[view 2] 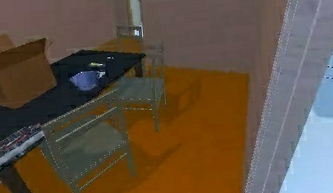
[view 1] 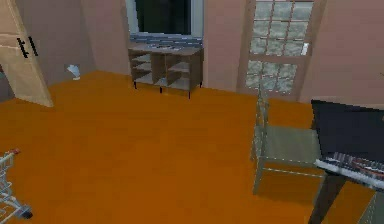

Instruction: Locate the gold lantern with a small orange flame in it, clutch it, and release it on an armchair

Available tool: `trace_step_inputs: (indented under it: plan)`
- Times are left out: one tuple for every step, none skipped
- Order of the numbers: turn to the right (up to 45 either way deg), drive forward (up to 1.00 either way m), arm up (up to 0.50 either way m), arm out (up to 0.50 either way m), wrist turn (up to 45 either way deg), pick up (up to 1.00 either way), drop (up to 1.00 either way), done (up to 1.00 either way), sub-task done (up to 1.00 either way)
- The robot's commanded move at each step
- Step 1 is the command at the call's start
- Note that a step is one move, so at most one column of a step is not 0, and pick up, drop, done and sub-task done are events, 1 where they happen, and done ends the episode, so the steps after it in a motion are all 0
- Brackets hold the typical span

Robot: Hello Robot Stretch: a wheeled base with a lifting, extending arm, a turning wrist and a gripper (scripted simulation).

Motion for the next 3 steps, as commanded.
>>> trace_step_inputs:
  plan:
    - [0.0, 0.30, 0.00, 0.00, 0.0, 0.00, 0.00, 0.00, 0.00]
    - [-30.0, 0.00, 0.00, 0.00, 0.0, 0.00, 0.00, 0.00, 0.00]
    - [0.0, 1.00, 0.00, 0.00, 0.0, 0.00, 0.00, 0.00, 0.00]
